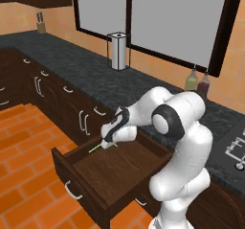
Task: Take a straw from the drawer in front and place it inside the glass cup on the dining counter.
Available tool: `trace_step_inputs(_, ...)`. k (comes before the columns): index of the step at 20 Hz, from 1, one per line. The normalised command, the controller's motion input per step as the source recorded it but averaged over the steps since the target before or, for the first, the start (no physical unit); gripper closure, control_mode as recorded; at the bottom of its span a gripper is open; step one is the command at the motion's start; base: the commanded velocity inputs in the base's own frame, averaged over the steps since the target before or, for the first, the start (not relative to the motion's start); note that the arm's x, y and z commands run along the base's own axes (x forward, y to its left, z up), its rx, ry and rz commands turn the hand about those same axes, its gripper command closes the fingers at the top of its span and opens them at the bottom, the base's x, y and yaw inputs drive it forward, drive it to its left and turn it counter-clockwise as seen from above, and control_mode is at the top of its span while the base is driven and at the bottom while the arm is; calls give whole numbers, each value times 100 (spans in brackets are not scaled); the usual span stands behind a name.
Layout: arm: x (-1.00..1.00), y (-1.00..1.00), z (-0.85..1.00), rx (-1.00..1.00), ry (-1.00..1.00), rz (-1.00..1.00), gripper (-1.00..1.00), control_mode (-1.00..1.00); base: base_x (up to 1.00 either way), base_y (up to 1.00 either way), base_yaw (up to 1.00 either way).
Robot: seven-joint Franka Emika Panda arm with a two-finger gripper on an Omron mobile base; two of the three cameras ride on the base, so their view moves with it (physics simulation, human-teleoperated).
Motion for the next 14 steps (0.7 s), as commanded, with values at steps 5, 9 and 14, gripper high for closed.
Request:
trace_step_inputs(5,-10,0,100,4,0,-6,100,-100,0,0,0)
trace_step_inputs(9,-7,0,100,0,5,-7,100,-100,0,0,0)
trace_step_inputs(14,0,5,100,0,10,-10,100,-100,0,0,0)
